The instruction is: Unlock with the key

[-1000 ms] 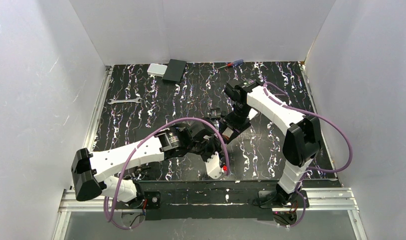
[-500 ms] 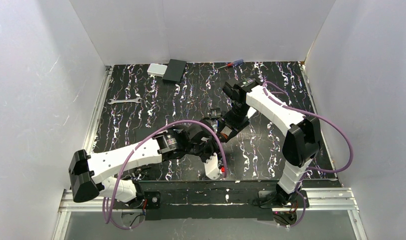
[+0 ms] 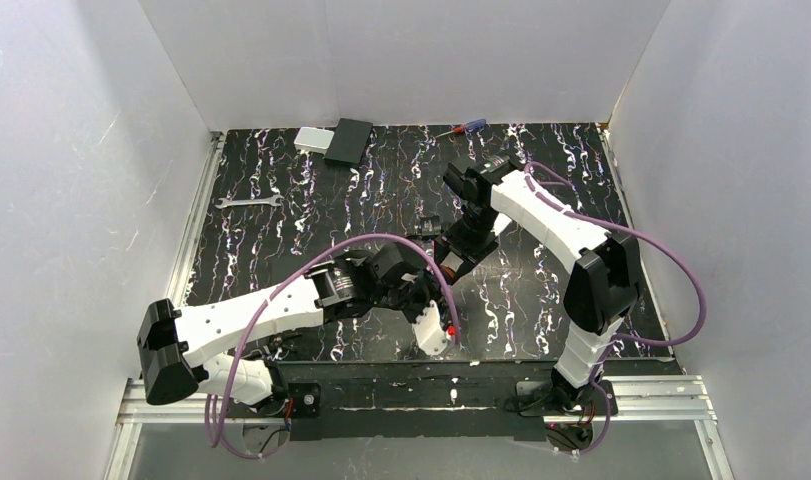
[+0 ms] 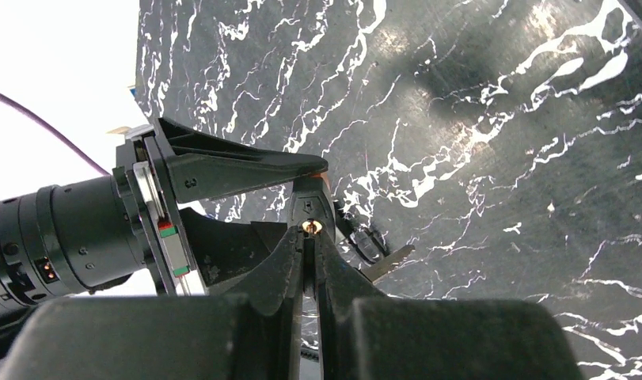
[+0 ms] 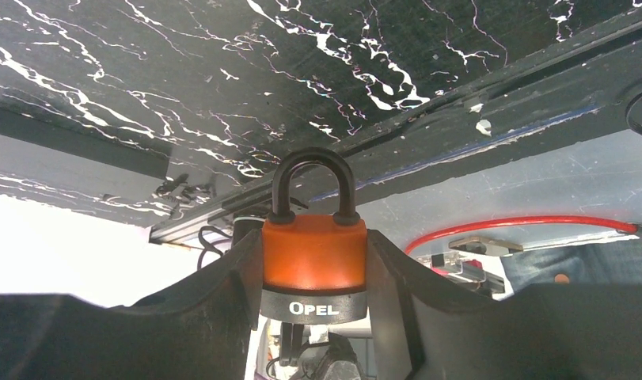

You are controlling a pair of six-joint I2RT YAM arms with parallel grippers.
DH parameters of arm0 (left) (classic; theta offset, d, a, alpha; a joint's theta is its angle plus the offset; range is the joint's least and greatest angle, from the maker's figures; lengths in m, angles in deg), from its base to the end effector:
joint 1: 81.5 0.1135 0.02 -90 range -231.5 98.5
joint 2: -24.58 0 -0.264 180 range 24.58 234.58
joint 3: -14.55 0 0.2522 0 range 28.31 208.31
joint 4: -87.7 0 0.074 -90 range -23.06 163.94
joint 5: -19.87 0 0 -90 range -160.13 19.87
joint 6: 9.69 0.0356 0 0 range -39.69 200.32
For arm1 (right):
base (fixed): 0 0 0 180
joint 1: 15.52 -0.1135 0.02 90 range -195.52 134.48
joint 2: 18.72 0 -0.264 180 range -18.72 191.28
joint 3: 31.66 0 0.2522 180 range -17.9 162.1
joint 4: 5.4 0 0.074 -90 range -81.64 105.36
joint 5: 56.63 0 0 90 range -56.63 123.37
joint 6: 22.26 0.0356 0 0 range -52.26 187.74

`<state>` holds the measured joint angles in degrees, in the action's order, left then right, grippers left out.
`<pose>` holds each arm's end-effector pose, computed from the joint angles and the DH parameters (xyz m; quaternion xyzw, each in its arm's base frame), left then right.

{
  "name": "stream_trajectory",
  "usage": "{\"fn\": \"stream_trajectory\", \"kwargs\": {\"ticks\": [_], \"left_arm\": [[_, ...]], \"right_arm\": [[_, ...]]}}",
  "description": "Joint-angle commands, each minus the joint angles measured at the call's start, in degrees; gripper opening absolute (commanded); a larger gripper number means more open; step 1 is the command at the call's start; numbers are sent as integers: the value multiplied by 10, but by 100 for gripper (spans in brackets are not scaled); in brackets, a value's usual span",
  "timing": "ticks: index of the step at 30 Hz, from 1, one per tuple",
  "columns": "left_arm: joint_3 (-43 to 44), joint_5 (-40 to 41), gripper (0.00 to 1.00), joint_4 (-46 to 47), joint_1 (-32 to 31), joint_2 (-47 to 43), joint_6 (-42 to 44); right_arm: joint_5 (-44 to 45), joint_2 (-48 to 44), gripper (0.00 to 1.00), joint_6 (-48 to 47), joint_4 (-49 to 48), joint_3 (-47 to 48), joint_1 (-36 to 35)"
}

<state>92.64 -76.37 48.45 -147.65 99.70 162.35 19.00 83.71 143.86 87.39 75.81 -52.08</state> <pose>0.1146 -0.2689 0.3170 0.8634 0.2205 0.0143 0.4535 0.2617 0.2050 0.2851 -0.3334 -0.9343 -0.0855 0.0933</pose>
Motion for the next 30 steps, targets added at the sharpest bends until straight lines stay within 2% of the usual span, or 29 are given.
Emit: {"fn": "stream_trajectory", "kwargs": {"ticks": [1, 6, 9, 10, 13, 17, 25, 30], "left_arm": [[-1, -22, 0, 13, 0, 4, -51], [-4, -11, 0, -69, 0, 15, 76], [-7, 0, 0, -73, 0, 14, 90], [-6, 0, 0, -69, 0, 15, 83], [12, -23, 0, 5, 5, 10, -36], [26, -51, 0, 66, 30, 6, -131], [17, -65, 0, -54, 36, 4, 35], [20, -42, 0, -75, 36, 6, 83]], "right_arm": [[-45, -24, 1, 2, 25, 51, -15], [-47, -28, 1, -3, 17, 50, -16], [-50, -29, 1, -8, 12, 50, -17], [-50, -28, 1, -11, 13, 53, -17], [-50, -23, 1, -19, 21, 64, -19], [-47, -21, 1, -22, 23, 74, -22], [-46, -41, 1, -22, -1, 85, -23], [-53, -42, 1, -32, 15, 85, -24]]}}
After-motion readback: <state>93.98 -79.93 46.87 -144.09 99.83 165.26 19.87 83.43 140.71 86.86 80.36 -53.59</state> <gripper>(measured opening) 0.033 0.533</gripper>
